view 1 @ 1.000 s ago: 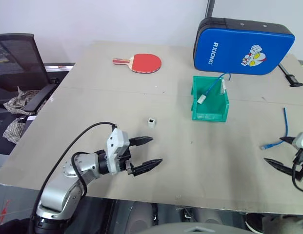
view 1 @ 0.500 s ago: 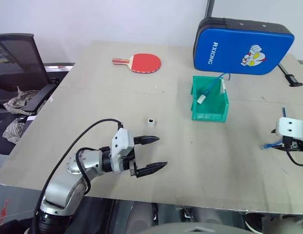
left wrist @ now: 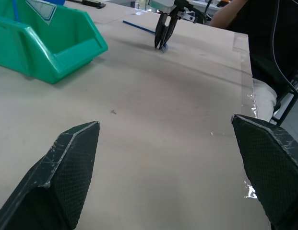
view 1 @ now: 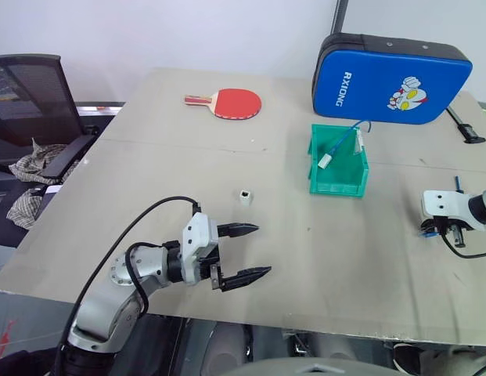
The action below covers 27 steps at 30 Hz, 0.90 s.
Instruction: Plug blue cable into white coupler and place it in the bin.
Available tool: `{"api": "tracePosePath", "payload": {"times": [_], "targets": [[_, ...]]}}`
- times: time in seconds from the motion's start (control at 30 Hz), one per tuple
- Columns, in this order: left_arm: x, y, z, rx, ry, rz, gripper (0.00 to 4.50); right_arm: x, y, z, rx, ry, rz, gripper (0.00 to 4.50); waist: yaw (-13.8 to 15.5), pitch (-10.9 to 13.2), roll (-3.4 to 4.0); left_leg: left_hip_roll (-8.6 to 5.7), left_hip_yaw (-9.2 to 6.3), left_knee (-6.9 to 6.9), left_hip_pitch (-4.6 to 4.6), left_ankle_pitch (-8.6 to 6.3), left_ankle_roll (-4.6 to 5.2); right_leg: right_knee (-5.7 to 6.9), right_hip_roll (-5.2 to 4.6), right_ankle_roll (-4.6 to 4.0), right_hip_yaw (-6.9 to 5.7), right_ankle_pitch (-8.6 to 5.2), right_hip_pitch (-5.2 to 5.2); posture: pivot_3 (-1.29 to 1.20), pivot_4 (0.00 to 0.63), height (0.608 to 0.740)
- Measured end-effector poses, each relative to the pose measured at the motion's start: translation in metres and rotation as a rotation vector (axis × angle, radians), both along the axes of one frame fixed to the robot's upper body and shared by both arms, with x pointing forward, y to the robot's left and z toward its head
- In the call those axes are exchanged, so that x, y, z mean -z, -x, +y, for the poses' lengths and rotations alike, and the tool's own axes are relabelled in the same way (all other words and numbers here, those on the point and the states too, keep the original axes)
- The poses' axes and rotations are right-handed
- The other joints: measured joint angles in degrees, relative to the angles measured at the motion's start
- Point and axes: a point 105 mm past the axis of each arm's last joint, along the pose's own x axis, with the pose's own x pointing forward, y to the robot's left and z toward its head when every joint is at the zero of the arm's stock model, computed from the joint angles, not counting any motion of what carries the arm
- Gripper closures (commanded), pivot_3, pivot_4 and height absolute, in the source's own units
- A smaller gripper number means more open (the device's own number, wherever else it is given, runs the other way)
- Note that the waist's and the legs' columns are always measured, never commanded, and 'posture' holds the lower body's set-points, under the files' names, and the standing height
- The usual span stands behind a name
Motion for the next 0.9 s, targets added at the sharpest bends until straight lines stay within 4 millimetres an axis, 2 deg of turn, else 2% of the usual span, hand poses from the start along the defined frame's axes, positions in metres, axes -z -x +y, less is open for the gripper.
{"api": "tracePosePath", "payload": {"times": [0.1,0.13,0.17,0.23,0.3,0.53,0.8,0.9], "targets": [[-0.001,-0.001,-0.001,-0.003,0.005,-0.005,0.0,-0.002,0.0,0.004,0.013,-0.038,0.007,4.46,-0.19,0.01,0.01,0.0,0.0,-0.01,0.0,0.0,0.0,0.01,0.0,0.0,0.0,0.0,-0.01,0.0,0.15,0.729],[-0.001,-0.001,-0.001,-0.003,0.006,-0.008,0.0,-0.002,0.001,0.007,0.015,-0.058,0.026,3.94,-0.21,0.02,0.03,0.01,0.0,-0.02,0.02,0.0,0.0,0.02,0.01,0.01,0.0,0.0,-0.01,0.0,0.15,0.729],[-0.002,-0.002,-0.002,-0.002,0.007,-0.01,0.0,-0.002,0.004,0.011,0.008,-0.08,0.049,3.69,-0.19,0.03,0.06,0.01,-0.01,-0.03,0.02,0.0,0.0,0.03,0.02,0.01,-0.01,0.0,-0.01,0.0,0.15,0.729],[-0.002,-0.002,-0.003,0.0,0.007,-0.012,0.0,-0.005,0.005,0.017,-0.001,-0.107,0.057,2.58,-0.23,0.14,0.23,0.01,0.0,-0.04,0.01,0.0,0.0,0.03,0.02,0.02,0.01,0.01,-0.02,0.0,0.15,0.729],[-0.002,-0.002,-0.003,0.0,0.006,-0.013,0.0,-0.01,0.005,0.02,-0.006,-0.116,0.052,2.16,-0.22,0.21,0.36,0.0,0.02,-0.04,0.0,0.0,0.0,0.03,0.0,0.02,0.02,0.01,-0.04,0.0,0.15,0.729],[-0.001,-0.004,-0.003,0.0,0.005,-0.008,0.0,-0.03,0.017,0.021,-0.037,-0.097,0.066,2.16,-0.13,0.33,0.55,-0.01,0.01,-0.07,-0.16,0.0,0.0,0.01,0.01,0.02,0.0,0.01,-0.2,0.0,0.15,0.729],[0.0,-0.005,-0.002,-0.003,-0.001,-0.009,0.0,-0.011,0.027,0.017,-0.073,-0.012,0.127,2.16,-0.18,0.34,0.56,-0.01,0.03,-0.06,-0.16,0.0,0.0,0.01,0.01,0.02,0.01,0.01,-0.24,0.0,0.15,0.729],[0.0,-0.005,-0.002,-0.008,-0.001,-0.01,0.0,-0.004,0.023,0.013,-0.075,0.023,0.119,2.95,-0.3,0.34,0.55,-0.01,0.06,-0.07,-0.16,0.0,0.0,0.01,0.01,0.03,0.03,0.01,-0.25,0.0,0.15,0.729]]}}
